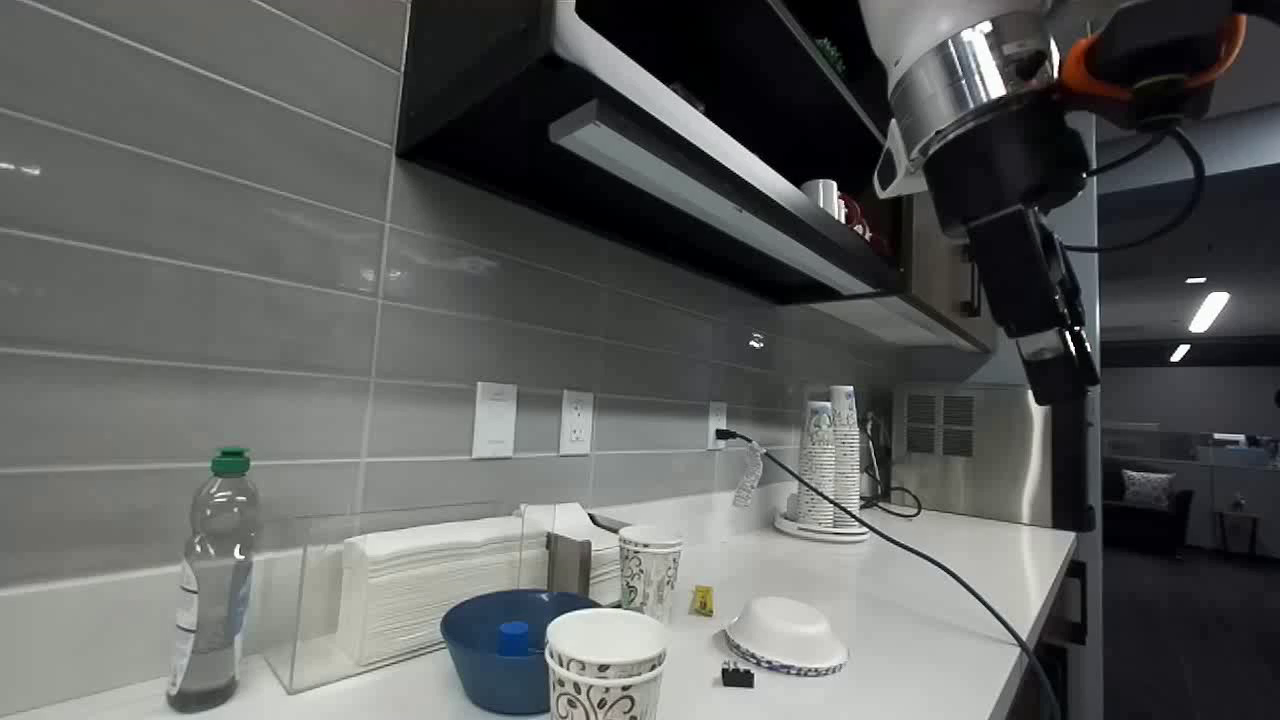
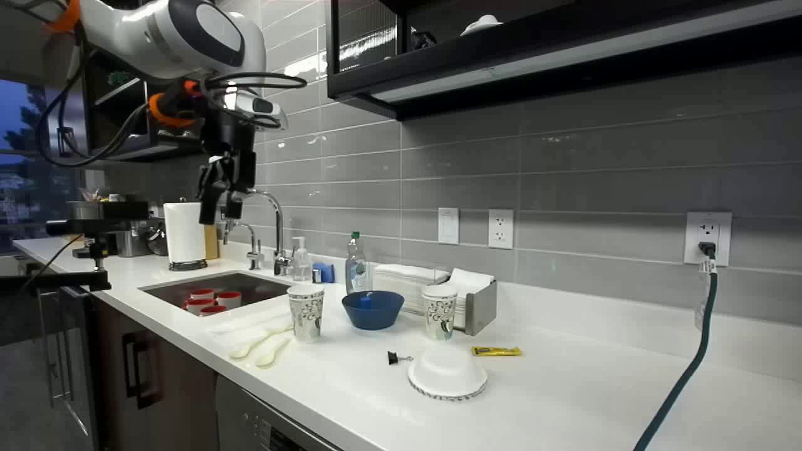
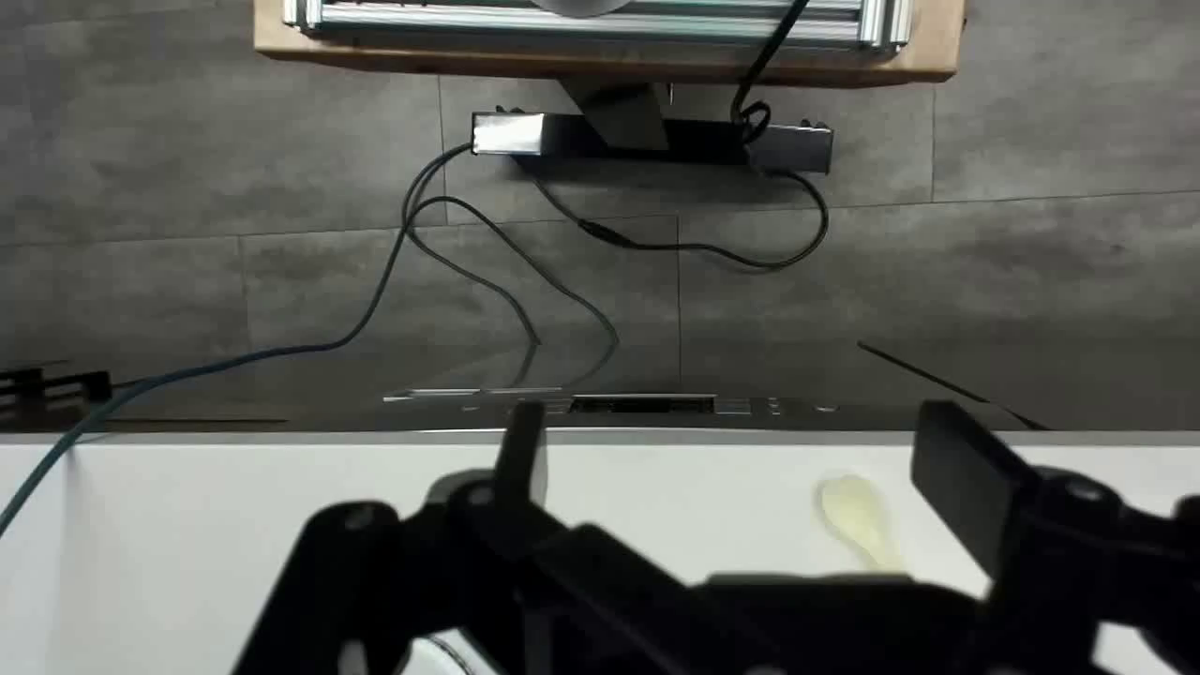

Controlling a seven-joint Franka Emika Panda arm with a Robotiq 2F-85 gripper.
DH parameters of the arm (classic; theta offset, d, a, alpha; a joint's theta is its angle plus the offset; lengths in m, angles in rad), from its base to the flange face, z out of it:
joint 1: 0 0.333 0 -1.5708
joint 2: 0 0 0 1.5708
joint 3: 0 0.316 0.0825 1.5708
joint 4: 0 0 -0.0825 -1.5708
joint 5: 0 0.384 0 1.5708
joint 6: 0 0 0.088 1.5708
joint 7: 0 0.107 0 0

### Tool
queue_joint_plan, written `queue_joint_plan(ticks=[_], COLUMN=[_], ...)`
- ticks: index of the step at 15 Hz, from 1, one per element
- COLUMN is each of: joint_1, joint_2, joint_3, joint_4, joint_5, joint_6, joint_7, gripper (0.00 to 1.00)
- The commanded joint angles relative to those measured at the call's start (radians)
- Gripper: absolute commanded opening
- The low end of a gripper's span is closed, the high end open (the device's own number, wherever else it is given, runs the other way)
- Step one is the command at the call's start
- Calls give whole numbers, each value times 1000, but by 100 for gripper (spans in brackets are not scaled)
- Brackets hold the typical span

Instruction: Move the blue bowl to the right

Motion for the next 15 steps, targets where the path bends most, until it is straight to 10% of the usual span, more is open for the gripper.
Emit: queue_joint_plan(ticks=[1, 9, 15], joint_1=[16, -48, -99], joint_2=[4, 230, 502], joint_3=[-12, -197, -249], joint_4=[3, 61, 180], joint_5=[-5, 41, 88], joint_6=[-2, 271, 384], joint_7=[7, -162, 46], gripper=[100, 100, 100])
